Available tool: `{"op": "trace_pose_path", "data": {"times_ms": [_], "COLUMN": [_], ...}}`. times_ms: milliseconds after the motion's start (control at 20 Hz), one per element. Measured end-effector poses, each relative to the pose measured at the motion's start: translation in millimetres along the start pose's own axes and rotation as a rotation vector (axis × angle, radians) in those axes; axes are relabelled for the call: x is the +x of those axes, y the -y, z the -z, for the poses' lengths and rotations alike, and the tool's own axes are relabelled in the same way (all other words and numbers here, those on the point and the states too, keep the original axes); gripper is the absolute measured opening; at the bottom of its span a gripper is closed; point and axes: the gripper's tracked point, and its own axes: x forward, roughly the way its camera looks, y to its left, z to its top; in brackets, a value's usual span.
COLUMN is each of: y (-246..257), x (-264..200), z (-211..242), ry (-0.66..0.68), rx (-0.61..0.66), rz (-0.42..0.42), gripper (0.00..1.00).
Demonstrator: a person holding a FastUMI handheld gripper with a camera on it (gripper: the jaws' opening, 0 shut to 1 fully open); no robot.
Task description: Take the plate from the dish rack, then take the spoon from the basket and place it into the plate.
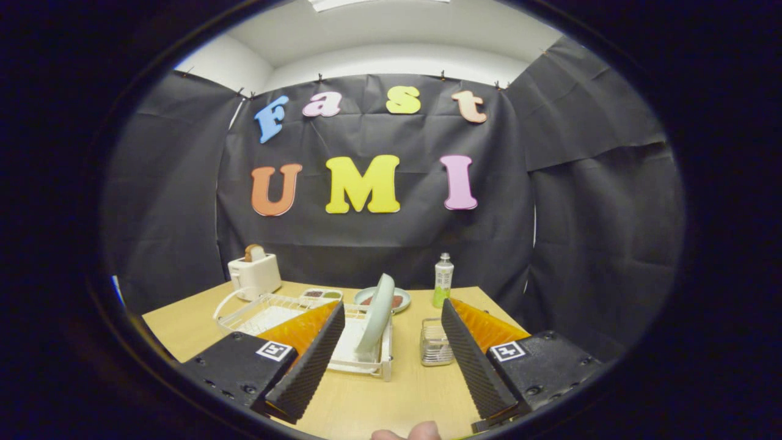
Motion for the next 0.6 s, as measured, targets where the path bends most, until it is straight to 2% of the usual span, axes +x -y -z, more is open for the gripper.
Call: {"op": "trace_pose_path", "data": {"times_ms": [150, 300, 600], "y": [-9, -13, -26], "x": [22, 47, 113], "z": [-29, -50, -51], "ry": [-0.085, -0.166, -0.445], "rx": [0.014, -0.02, 0.025], "rz": [-0.056, -0.073, -0.121], "gripper": [1.0, 1.0, 1.0]}}
